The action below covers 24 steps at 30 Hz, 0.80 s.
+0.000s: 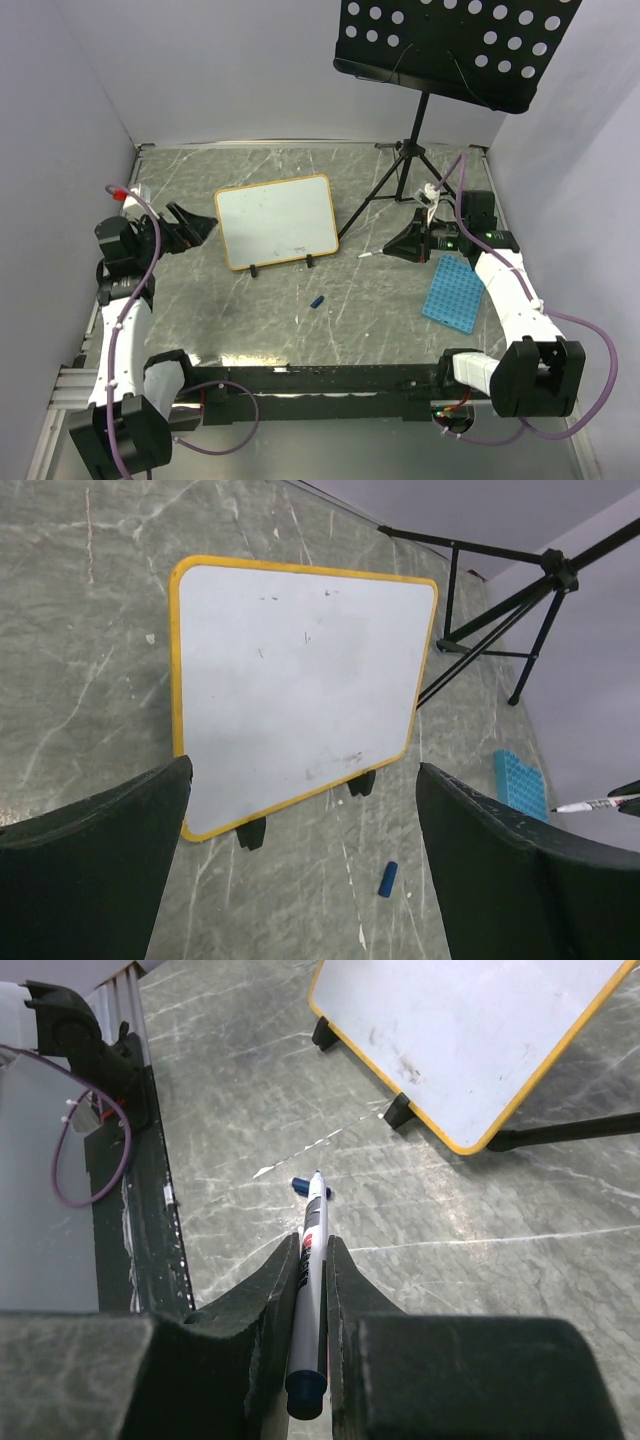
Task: Write a sentence on the whiteboard
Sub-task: Pick up the whiteboard from the whiteboard stand.
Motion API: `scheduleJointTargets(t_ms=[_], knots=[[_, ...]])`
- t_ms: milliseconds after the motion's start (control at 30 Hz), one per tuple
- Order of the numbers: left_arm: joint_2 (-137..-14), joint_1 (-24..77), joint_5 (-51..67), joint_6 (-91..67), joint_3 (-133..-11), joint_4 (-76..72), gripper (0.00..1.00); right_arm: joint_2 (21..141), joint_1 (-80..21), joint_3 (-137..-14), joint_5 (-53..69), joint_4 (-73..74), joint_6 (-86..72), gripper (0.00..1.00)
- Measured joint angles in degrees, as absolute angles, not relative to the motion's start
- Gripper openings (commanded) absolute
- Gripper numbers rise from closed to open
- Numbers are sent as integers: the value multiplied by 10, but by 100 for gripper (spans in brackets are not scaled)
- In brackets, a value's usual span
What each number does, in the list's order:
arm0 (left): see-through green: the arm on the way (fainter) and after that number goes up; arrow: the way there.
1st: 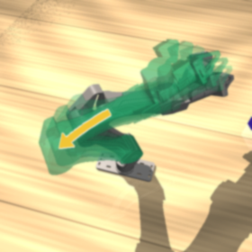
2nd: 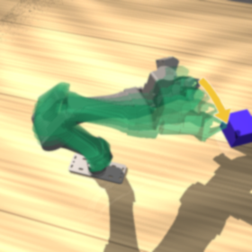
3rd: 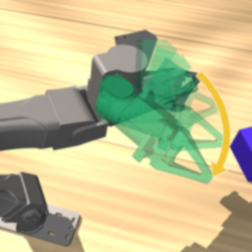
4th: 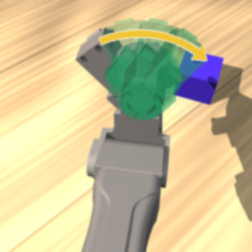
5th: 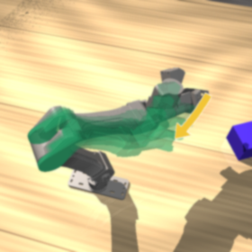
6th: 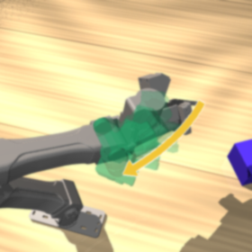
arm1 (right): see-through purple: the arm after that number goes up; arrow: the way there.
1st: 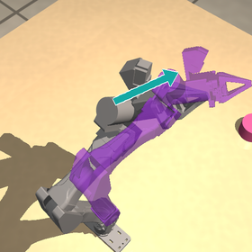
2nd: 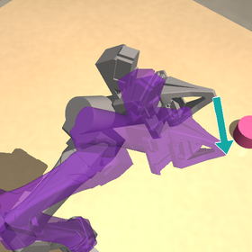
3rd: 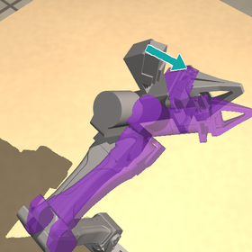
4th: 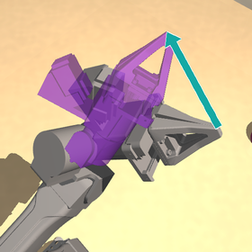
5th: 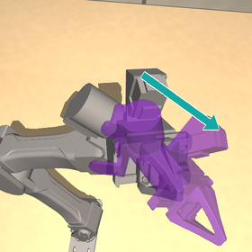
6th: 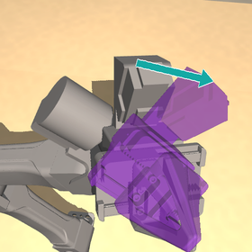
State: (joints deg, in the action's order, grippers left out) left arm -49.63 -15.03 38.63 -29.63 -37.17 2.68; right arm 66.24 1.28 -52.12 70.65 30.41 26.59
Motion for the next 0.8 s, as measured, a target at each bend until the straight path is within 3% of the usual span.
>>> scheduleJointTargets(t_ms=[800], knots=[[-489,-86,355,-266,-343,20,97,709,24,-544,722,462,471,0]])
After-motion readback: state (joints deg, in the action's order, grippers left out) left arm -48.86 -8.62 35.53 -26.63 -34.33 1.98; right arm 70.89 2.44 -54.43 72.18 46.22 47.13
